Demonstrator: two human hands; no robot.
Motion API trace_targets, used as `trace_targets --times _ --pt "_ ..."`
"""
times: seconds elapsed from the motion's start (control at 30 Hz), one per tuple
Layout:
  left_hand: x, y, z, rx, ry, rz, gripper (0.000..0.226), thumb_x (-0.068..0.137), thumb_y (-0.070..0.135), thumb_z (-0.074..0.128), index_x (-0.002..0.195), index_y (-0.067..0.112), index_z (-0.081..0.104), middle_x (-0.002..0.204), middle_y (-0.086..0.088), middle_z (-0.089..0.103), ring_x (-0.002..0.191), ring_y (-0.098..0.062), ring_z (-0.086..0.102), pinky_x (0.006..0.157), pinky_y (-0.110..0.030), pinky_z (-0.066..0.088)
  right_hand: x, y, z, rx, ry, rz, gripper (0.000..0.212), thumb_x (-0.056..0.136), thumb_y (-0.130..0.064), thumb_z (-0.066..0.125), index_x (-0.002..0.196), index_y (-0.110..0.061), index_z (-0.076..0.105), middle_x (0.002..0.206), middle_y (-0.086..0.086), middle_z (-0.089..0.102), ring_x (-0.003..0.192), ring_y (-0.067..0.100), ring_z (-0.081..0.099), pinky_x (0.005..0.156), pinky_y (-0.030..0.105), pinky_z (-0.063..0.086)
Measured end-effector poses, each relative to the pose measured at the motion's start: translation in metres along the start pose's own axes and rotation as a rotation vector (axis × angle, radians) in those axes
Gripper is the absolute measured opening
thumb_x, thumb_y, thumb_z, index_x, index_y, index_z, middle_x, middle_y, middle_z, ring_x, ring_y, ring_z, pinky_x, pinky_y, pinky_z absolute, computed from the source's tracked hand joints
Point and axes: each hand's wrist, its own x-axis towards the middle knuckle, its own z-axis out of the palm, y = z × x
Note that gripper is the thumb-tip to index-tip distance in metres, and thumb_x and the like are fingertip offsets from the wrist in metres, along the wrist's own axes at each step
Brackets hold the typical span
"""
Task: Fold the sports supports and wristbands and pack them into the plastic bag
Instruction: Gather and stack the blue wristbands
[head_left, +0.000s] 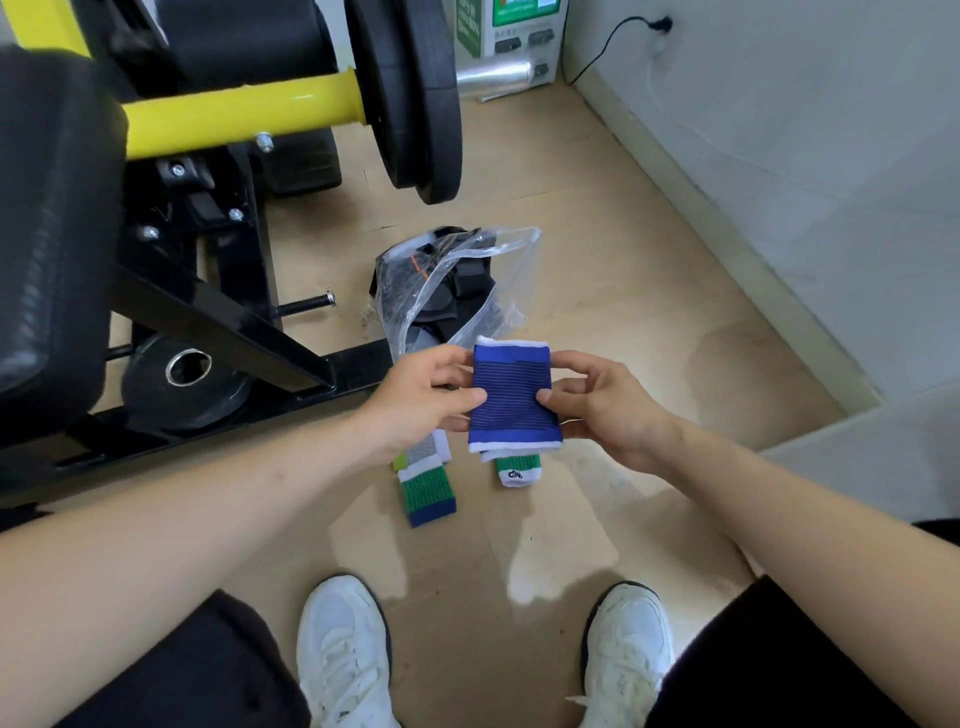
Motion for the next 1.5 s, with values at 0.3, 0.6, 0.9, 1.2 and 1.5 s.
trace_targets --times 0.3,0.6,0.9,1.2,1.5 --pt "-0.01 0.011 -0.005 -0.146 -0.114 -0.017 0.034 0.093 -0.016 0.047 0.103 0.006 0.069 0.101 -0.007 0.074 0.089 -0.019 0.069 0.074 -0.028 0.057 -0.019 -0.009 0.002 0.162 0.009 -0.101 0.027 0.091 0.016 0.051 0.098 -0.002 0.071 0.098 0.014 0.073 0.081 0.024 0.07 0.069 0.031 0.058" --pt "0.004 0.002 0.006 -0.178 -0.072 -0.203 0.035 0.085 0.026 0.077 0.115 0.016 0.062 0.104 -0.012 0.069 0.09 -0.02 0.067 0.09 -0.045 0.054 -0.009 -0.006 0.009 -0.146 0.073 -0.241 0.044 0.083 0.024 0.044 0.077 -0.007 0.075 0.106 0.007 0.072 0.094 0.021 0.069 0.086 0.035 0.057" --pt "0.009 -0.012 0.003 -0.083 0.054 -0.067 0.028 0.088 0.0 0.072 0.114 0.009 0.065 0.095 -0.004 0.075 0.081 -0.016 0.069 0.073 -0.034 0.056 0.005 -0.001 0.008 -0.178 0.018 -0.145 0.016 0.085 0.006 0.067 0.09 -0.008 0.071 0.106 0.015 0.071 0.088 0.028 0.067 0.093 0.057 0.052" --pt "0.032 -0.018 -0.002 0.542 0.236 0.156 0.027 0.084 0.027 0.078 0.104 0.03 0.061 0.096 0.014 0.068 0.078 -0.01 0.068 0.076 -0.033 0.055 0.024 0.015 0.01 -0.162 0.162 -0.134 0.023 0.084 0.012 0.067 0.098 -0.006 0.07 0.108 0.024 0.067 0.077 0.023 0.065 0.081 0.042 0.061" --pt "0.059 -0.039 -0.057 1.079 0.486 0.24 0.043 0.084 0.03 0.077 0.125 0.028 0.063 0.132 -0.006 0.042 0.117 -0.031 0.045 0.068 -0.039 0.049 0.063 0.007 -0.001 -0.245 0.384 -0.167 0.022 0.085 0.002 0.071 0.094 -0.019 0.073 0.104 0.02 0.068 0.075 0.024 0.066 0.08 0.035 0.061"
